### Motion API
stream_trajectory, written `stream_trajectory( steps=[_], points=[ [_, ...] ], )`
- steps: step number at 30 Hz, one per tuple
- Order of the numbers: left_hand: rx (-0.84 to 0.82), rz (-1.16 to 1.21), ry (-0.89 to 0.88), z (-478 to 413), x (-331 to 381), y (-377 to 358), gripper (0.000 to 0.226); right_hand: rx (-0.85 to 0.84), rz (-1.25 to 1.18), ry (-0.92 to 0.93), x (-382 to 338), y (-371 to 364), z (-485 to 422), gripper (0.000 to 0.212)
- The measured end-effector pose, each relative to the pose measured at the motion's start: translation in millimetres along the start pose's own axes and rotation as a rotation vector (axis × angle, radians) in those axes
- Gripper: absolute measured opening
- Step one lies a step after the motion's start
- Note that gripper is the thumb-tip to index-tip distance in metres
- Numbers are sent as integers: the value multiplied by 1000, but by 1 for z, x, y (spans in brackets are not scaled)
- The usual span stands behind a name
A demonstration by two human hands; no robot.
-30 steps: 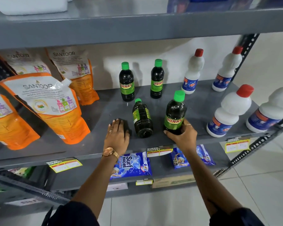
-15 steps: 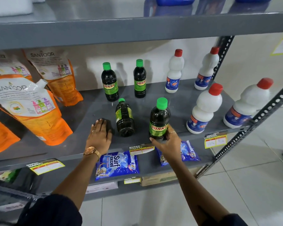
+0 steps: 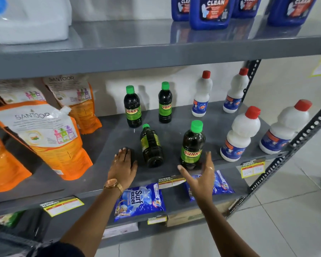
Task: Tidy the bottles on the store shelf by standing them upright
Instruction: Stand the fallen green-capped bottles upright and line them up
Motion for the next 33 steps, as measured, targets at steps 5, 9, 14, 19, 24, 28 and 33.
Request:
stream_trajectory(
  steps=[5, 9, 14, 19, 24, 28, 33],
  points=[
    [-44, -29, -166, -2, -32, 14, 86, -304, 28, 360, -57, -50, 95, 18],
    [-51, 63, -117, 4, -42, 12, 91, -216, 278, 305, -105, -101, 33, 54],
    [-48, 100, -126, 2, -48, 15, 81, -508, 792, -236, -105, -133, -42, 101],
    [18, 59, -154, 1, -45, 16, 72, -353, 678, -166, -88, -132, -45, 74],
    [30, 41, -149, 3, -45, 15, 66, -80, 152, 47, -79, -144, -37, 83],
    [19, 44, -142, 1, -48, 13, 67, -35, 24, 32, -75, -152, -34, 100],
    [21, 39, -149, 0, -50, 12, 67, -117, 34, 94, -58, -150, -31, 71]
  ],
)
Point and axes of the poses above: each hand's wrist, its own z-axis away from the middle knuckle, its own y-axis out of the back of the hand, x = y × z, the point moved 2 cm from there along -z, towards the middle knuckle, and after that the axes turned 6 degrees about y, right-handed, at the moved point
